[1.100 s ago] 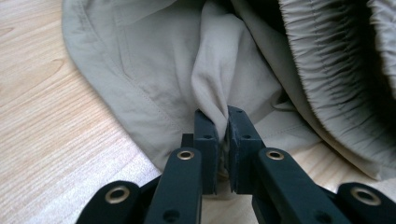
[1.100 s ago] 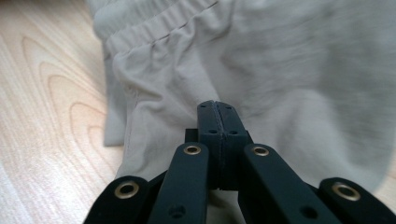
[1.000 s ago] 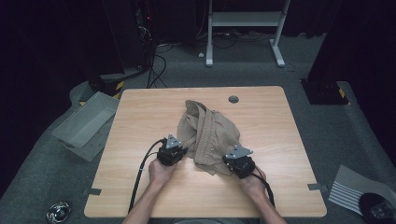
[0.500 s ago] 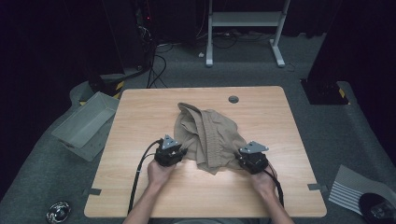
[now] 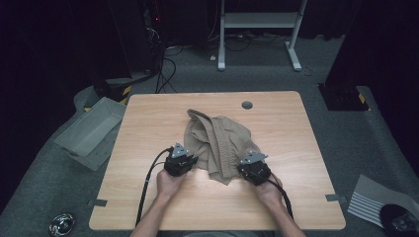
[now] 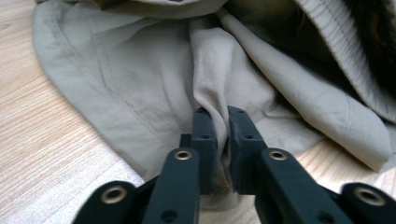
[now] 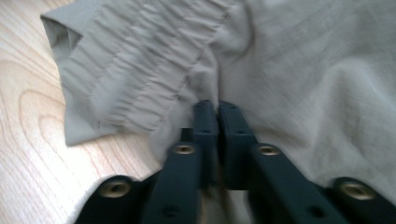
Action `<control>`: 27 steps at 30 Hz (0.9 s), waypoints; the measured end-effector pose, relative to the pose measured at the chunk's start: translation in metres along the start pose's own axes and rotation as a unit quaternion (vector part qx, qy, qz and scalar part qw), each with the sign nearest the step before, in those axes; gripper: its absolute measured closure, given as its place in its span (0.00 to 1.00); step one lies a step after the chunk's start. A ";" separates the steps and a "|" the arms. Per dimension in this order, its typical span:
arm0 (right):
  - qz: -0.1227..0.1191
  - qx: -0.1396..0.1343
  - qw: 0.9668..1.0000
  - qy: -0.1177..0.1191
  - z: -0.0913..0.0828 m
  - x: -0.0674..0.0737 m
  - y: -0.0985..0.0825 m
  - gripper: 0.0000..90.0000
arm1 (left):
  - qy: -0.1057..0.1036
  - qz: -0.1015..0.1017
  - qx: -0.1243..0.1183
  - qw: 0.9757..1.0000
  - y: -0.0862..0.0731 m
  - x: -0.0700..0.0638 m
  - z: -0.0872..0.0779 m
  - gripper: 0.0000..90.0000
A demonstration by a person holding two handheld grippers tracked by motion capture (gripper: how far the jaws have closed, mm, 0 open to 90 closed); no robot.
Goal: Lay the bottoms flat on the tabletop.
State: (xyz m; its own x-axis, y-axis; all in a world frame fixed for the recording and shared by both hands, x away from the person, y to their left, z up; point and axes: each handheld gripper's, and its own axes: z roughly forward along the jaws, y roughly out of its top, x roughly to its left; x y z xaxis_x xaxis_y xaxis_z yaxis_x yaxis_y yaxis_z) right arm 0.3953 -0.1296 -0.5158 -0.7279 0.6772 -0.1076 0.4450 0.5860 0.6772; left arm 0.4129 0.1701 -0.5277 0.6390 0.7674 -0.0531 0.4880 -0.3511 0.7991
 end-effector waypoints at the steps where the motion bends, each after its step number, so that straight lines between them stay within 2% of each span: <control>1: -0.003 -0.003 1.000 -0.006 -0.003 0.000 -0.001 0.99 | -0.001 0.001 0.001 1.000 0.000 0.000 0.000 0.95; 3: 0.001 -0.009 1.000 -0.010 -0.006 -0.002 -0.001 0.99 | -0.003 0.000 0.001 1.000 0.000 0.001 -0.001 0.95; 5: 0.025 -0.034 0.999 -0.026 -0.018 -0.013 -0.003 0.99 | -0.002 -0.002 0.000 1.000 0.000 0.002 -0.002 0.96; 6: 0.025 -0.034 0.999 -0.026 -0.018 -0.013 -0.003 0.99 | -0.001 -0.005 -0.001 1.000 -0.001 0.002 -0.003 0.96; 9: 0.055 -0.051 0.996 -0.052 -0.031 -0.029 -0.006 0.99 | 0.003 -0.008 0.000 1.000 -0.001 0.004 -0.004 0.96; 10: 0.069 -0.053 0.994 -0.066 -0.035 -0.039 -0.008 0.99 | 0.006 -0.008 0.001 1.000 -0.001 0.005 -0.004 0.96; 11: 0.069 -0.053 0.994 -0.066 -0.035 -0.039 -0.008 0.99 | 0.006 -0.008 0.001 1.000 -0.001 0.005 -0.004 0.96; 12: 0.090 -0.050 0.992 -0.077 -0.037 -0.050 -0.011 0.99 | 0.011 -0.007 0.001 1.000 -0.001 0.004 -0.004 0.96; 14: 0.107 -0.040 0.990 -0.079 -0.034 -0.057 -0.016 0.99 | 0.014 -0.005 0.002 1.000 -0.001 0.004 -0.004 0.96; 15: 0.107 -0.040 0.990 -0.079 -0.034 -0.057 -0.016 0.99 | 0.014 -0.005 0.002 1.000 -0.001 0.004 -0.004 0.95; 16: 0.101 -0.025 0.991 -0.079 -0.030 -0.056 -0.018 0.95 | 0.016 -0.005 0.000 1.000 -0.001 0.004 -0.004 0.93; 17: 0.092 -0.025 0.992 -0.081 -0.030 -0.051 -0.018 0.89 | 0.022 -0.002 -0.007 1.000 0.000 0.002 -0.005 0.88; 18: 0.092 -0.025 0.992 -0.081 -0.030 -0.051 -0.018 0.89 | 0.022 -0.002 -0.007 1.000 0.000 0.002 -0.005 0.81; 19: 0.084 -0.033 0.993 -0.080 -0.031 -0.046 -0.018 0.82 | 0.021 -0.003 -0.016 1.000 0.000 0.002 -0.006 0.81; 20: 0.074 -0.056 0.993 -0.067 -0.036 -0.036 -0.015 0.72 | 0.016 -0.006 -0.022 1.000 0.000 0.001 -0.006 0.71; 21: 0.070 -0.065 0.993 -0.062 -0.039 -0.031 -0.012 0.67 | 0.014 -0.007 -0.022 1.000 0.000 0.001 -0.005 0.68; 22: 0.070 -0.065 0.993 -0.062 -0.039 -0.031 -0.012 0.67 | 0.014 -0.007 -0.022 1.000 0.000 0.001 -0.005 0.66; 23: 0.053 -0.078 0.994 -0.049 -0.043 -0.021 -0.006 0.60 | 0.013 -0.006 -0.018 1.000 0.000 0.000 -0.003 0.66; 25: 0.045 -0.078 0.995 -0.040 -0.043 -0.016 -0.002 0.57 | 0.012 -0.005 -0.016 1.000 0.000 0.000 -0.003 0.66; 26: 0.028 -0.071 0.997 -0.030 -0.040 -0.008 0.004 0.52 | 0.012 -0.005 -0.013 1.000 0.000 0.000 -0.002 0.69; 27: 0.024 -0.066 0.997 -0.026 -0.036 -0.005 0.006 0.50 | 0.012 -0.007 -0.010 1.000 -0.001 0.000 -0.002 0.70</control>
State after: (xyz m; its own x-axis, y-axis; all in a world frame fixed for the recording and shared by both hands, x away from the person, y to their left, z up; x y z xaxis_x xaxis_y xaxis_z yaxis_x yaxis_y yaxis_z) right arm 0.3836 -0.1454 -0.4850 -0.6777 0.7273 -0.1082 0.4037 0.4910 0.7720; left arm 0.4117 0.1710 -0.5272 0.6175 0.7850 -0.0495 0.4838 -0.3294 0.8108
